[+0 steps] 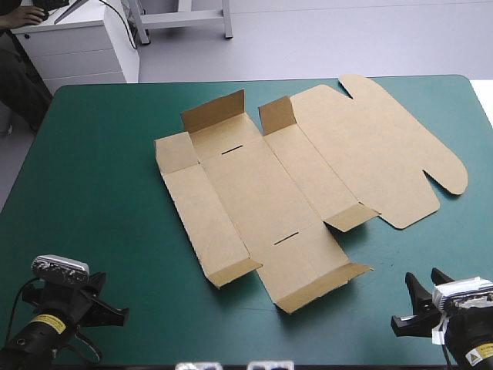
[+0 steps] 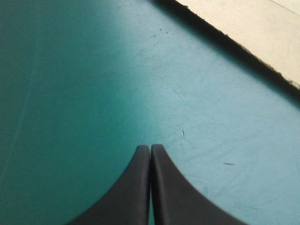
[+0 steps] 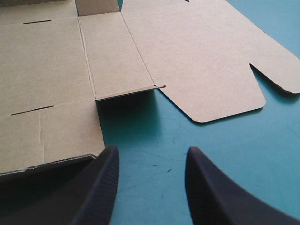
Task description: Fold the box
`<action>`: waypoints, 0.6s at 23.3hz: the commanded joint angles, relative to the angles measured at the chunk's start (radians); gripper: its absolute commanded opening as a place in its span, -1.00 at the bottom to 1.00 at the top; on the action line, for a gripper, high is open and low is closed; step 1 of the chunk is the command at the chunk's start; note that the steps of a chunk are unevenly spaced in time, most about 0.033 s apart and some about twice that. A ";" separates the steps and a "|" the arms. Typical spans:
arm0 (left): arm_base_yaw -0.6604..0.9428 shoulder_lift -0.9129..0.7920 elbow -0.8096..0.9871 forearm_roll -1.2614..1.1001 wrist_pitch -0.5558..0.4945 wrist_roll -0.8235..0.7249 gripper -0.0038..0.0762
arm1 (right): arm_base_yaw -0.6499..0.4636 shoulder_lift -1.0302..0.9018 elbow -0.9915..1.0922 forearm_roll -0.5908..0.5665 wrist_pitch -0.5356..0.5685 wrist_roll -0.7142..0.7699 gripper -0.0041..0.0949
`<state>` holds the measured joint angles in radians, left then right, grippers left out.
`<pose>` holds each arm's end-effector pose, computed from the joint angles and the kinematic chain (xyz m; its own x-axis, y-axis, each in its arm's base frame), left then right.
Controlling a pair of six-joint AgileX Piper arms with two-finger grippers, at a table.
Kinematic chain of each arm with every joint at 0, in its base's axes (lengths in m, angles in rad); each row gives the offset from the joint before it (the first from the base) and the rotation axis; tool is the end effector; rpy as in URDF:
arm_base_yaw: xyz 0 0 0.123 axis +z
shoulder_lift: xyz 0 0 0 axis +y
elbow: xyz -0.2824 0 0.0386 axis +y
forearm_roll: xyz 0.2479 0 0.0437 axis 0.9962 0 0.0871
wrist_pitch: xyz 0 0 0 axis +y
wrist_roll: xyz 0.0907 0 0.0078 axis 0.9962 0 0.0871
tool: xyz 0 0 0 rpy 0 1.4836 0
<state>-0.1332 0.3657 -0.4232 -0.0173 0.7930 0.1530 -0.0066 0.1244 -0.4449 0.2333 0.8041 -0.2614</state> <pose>0.0668 -0.0101 0.2628 -0.5725 0.2183 -0.7903 0.2251 0.9687 0.1045 0.0294 0.0150 0.2823 -0.3571 -0.0941 -0.9293 -0.1838 0.9825 -0.0289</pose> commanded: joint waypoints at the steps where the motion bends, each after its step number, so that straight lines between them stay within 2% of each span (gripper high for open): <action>1: -0.004 0.009 -0.024 -0.003 -0.063 -0.006 -0.92 | 0.004 0.021 -0.027 0.009 -0.073 -0.005 -0.08; 11: -0.004 0.009 -0.024 -0.003 -0.063 -0.006 -0.92 | 0.004 0.021 -0.027 0.009 -0.073 -0.005 -0.08; 13: -0.004 0.009 -0.024 -0.003 -0.063 -0.006 -0.92 | 0.004 0.021 -0.027 0.009 -0.069 -0.005 -0.19; 14: -0.004 0.009 -0.024 -0.003 -0.063 -0.006 -0.92 | 0.004 0.021 -0.026 0.007 -0.056 -0.005 -0.45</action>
<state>-0.1332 0.3657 -0.4232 -0.0162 0.7930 0.1530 -0.0066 0.1244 -0.4449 0.2333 0.8041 -0.2614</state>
